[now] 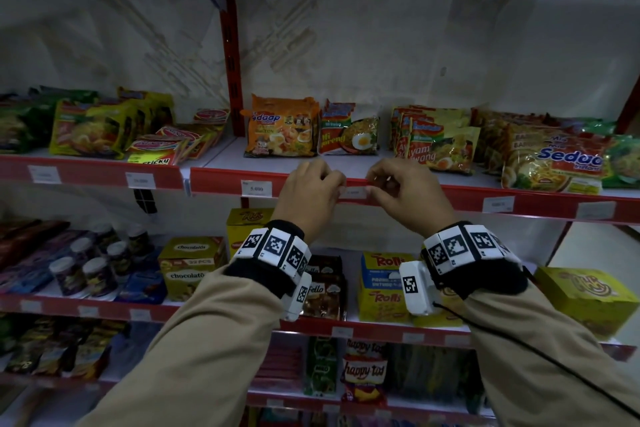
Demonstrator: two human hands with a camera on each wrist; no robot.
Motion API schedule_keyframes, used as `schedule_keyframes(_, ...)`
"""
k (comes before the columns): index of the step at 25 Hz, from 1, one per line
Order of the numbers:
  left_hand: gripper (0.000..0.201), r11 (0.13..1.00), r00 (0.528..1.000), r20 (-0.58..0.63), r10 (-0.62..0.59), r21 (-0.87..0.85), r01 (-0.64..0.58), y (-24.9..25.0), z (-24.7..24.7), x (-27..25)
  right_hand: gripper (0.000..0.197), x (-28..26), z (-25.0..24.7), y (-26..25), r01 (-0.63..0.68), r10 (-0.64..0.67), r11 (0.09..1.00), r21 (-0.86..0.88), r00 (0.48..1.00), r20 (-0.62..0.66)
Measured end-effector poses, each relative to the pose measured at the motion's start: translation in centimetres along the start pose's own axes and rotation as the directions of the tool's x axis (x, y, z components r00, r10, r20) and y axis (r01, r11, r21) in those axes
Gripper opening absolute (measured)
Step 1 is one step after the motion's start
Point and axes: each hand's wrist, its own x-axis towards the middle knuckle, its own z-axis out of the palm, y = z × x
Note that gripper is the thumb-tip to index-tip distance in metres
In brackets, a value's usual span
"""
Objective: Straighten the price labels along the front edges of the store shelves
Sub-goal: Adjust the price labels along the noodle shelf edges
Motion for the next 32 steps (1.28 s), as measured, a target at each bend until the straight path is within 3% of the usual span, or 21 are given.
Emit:
schedule_keyframes(3,0.016,1.000,1.000,0.027,0.001,0.008,-0.002,0.09,-0.12,0.07,0.013,-0.05,0.45,-0.25,-0.012,0.021,0.991,-0.131,0.998,0.062)
schedule_keyframes(8,0.017,0.982,0.998,-0.011,-0.058,-0.179,0.055,-0.15,-0.14,-0.14,0.009,-0.11,0.65,-0.42,-0.034,0.040,0.993,-0.116,0.998,0.044)
schedule_keyframes(19,0.025,0.990,0.993,0.071,-0.090,-0.102,0.097,0.00,-0.47,0.27,0.011,0.06,0.52,-0.32,-0.016,0.025,0.993,-0.116,0.997,0.068)
schedule_keyframes(27,0.027,0.999,0.998,0.054,-0.020,-0.035,0.022,-0.20,-0.42,0.36,0.013,0.22,0.47,-0.70,-0.036,0.054,0.982,-0.187,0.994,0.093)
schedule_keyframes(32,0.019,0.995,1.000,-0.011,0.004,-0.100,-0.005,-0.55,-0.17,-0.11,0.010,-0.18,-0.15,-0.56,-0.099,0.099,0.995,0.008,0.994,0.048)
